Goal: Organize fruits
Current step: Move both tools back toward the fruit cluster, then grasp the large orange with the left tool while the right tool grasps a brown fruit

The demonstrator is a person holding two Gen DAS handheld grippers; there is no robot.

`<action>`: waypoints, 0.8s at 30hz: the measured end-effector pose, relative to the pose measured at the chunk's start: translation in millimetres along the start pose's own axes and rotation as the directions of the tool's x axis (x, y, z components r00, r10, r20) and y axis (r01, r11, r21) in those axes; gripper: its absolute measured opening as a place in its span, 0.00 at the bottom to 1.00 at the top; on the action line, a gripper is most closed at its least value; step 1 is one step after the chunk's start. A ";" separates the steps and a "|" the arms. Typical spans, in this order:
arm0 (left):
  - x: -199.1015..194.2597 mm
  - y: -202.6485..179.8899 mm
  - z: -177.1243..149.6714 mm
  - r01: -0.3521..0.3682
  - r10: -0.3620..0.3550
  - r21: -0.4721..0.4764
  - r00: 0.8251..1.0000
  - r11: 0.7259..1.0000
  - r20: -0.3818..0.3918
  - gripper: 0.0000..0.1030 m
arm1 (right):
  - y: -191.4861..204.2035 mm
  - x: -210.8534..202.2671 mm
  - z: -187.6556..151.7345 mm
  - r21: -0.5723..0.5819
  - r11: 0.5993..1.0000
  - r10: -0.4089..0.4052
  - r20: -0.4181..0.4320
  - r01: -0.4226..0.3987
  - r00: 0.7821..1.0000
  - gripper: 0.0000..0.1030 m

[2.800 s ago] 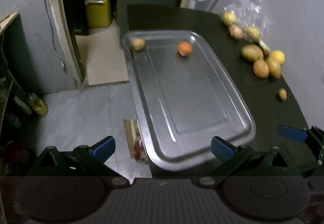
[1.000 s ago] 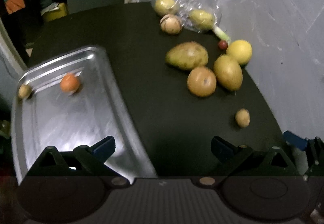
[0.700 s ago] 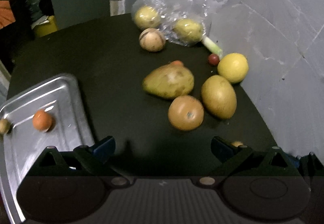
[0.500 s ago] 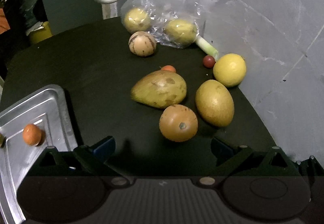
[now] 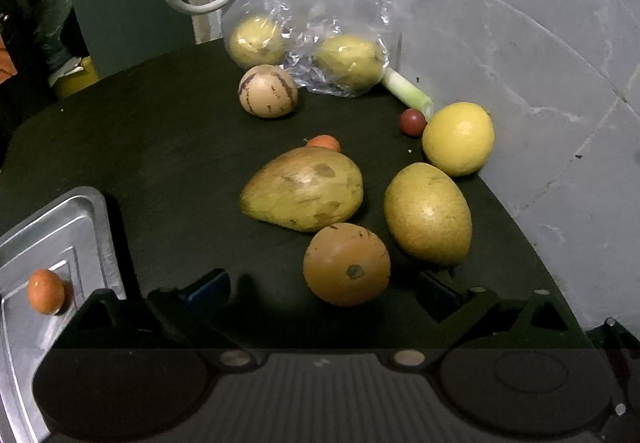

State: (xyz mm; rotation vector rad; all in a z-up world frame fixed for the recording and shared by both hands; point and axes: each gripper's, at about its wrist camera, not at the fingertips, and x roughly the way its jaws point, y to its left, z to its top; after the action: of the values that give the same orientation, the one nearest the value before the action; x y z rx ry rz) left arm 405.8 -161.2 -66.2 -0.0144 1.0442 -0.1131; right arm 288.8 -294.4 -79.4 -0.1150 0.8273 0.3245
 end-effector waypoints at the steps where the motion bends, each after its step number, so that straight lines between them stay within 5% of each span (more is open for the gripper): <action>1: 0.5 -0.5 0.2 0.003 -0.003 0.004 1.000 1.000 0.000 0.95 | 0.4 0.5 0.4 -0.001 1.000 0.002 0.000 -0.002 1.000 0.73; 6: 2.1 -0.9 1.8 0.024 -0.024 0.004 1.000 1.000 -0.002 0.87 | 1.3 1.7 0.6 -0.012 1.000 -0.006 0.000 0.006 1.000 0.55; 15: 3.9 0.3 5.1 0.068 -0.069 -0.028 0.998 0.997 -0.002 0.70 | -1.7 1.5 1.3 0.005 1.000 -0.021 -0.002 0.021 1.000 0.39; 17: 3.8 1.1 5.0 0.075 -0.075 -0.035 0.997 0.997 -0.001 0.59 | -1.7 1.2 1.5 0.006 1.000 -0.025 -0.001 0.025 1.000 0.36; 24: 4.0 3.4 4.8 0.086 -0.086 -0.052 0.996 0.995 -0.003 0.50 | -2.1 1.1 1.8 0.014 1.000 -0.027 0.000 0.027 1.000 0.28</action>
State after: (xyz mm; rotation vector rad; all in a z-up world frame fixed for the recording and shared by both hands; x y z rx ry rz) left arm 412.2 -158.4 -67.5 -0.1060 1.0521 -0.1641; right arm 291.4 -295.7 -79.0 -0.1133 0.8268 0.2929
